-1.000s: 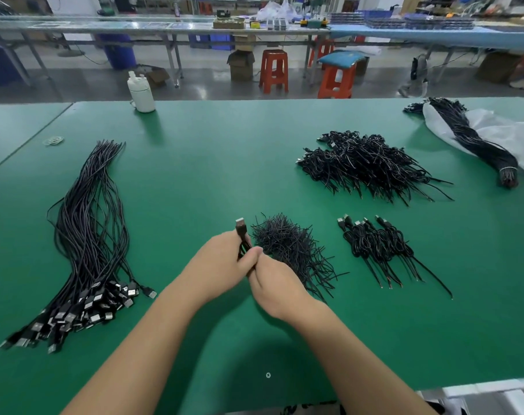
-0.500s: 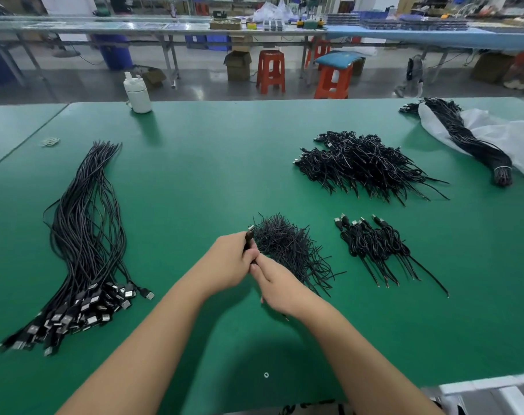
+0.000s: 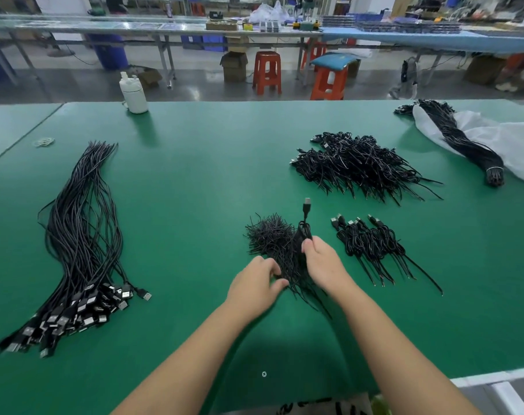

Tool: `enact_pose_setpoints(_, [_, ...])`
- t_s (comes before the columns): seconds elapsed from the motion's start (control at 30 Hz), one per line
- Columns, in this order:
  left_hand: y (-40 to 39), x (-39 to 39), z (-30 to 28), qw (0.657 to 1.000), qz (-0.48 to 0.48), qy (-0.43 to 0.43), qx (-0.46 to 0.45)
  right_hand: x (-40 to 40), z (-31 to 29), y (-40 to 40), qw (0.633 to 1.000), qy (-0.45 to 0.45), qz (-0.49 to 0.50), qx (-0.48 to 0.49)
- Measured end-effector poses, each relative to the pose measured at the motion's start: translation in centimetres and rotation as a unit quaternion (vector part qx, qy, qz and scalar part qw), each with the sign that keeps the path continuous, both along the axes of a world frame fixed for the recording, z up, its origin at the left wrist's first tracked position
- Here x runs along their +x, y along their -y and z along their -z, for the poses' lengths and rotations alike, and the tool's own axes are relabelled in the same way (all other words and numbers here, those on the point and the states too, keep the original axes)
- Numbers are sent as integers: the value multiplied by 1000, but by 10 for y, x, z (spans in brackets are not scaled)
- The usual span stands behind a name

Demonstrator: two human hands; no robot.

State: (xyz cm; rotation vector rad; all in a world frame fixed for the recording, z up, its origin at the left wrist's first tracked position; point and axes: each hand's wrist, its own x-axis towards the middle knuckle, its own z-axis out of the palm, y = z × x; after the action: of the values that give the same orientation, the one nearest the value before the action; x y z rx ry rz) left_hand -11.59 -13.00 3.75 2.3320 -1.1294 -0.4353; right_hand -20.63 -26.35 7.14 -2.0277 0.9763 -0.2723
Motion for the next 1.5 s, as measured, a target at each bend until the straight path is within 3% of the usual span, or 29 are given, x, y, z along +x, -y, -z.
enact_pose_setpoints(0.13, [13, -14, 12, 996, 9, 79, 29, -5, 2, 6, 1000, -15, 10, 4])
enact_pose_setpoints(0.7, [22, -23, 6, 993, -6, 122, -4, -13, 10, 9, 999, -36, 5, 6])
enact_pose_setpoints(0.97, [2, -12, -7, 978, 60, 190, 67, -9, 6, 6, 999, -9, -16, -42])
enact_pose_setpoints(1.37, [-29, 26, -7, 979, -104, 175, -16, -2, 7, -11, 998, 18, -53, -29])
enact_pose_setpoints(1.43, [-31, 30, -9, 977, -164, 115, -66, -3, 7, -16, 996, 40, -73, -10])
enact_pose_setpoints(1.5, [-29, 32, -12, 968, -213, -8, -135, -2, 7, -24, 990, 77, -109, 42])
